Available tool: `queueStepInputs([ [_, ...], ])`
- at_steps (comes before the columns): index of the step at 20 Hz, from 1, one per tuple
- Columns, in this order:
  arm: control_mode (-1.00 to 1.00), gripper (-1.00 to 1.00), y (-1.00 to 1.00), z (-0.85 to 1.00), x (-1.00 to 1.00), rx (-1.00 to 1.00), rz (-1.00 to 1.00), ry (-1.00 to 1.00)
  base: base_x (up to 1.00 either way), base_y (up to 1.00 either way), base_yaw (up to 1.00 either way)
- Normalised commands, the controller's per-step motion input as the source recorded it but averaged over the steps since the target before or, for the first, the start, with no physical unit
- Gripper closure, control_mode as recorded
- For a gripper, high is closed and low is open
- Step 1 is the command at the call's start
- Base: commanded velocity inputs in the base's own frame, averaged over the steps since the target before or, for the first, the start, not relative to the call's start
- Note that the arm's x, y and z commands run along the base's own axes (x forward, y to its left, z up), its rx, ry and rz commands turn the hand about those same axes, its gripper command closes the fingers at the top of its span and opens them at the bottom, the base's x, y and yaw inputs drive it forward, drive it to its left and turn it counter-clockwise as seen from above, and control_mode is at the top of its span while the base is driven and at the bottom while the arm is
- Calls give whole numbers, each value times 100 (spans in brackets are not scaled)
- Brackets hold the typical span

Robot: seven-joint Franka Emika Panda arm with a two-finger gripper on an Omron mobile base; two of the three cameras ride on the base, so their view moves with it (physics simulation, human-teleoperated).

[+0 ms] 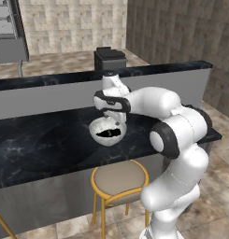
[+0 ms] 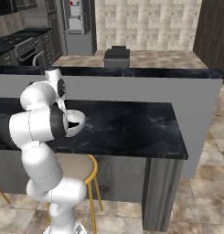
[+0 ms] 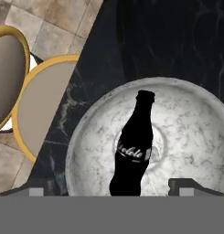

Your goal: Open the fridge, grab two sodas, and place both sodas inside the bowl with ice on the dining counter.

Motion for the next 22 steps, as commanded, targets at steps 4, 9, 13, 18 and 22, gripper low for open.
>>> queueStepInputs([
  [4, -100, -100, -29, 63, -72, 11, -6, 0, 0, 0, 0],
  [9, -100, -100, -37, 51, -98, 15, -15, 0, 0, 0, 0],
  [13, -100, -100, -41, 44, -100, 18, -25, 0, 0, 0, 0],
  [18, -100, -100, -42, 41, -100, 19, -32, 0, 0, 0, 0],
  [22, -100, -100, -20, 45, -98, 18, -38, 0, 0, 0, 0],
])
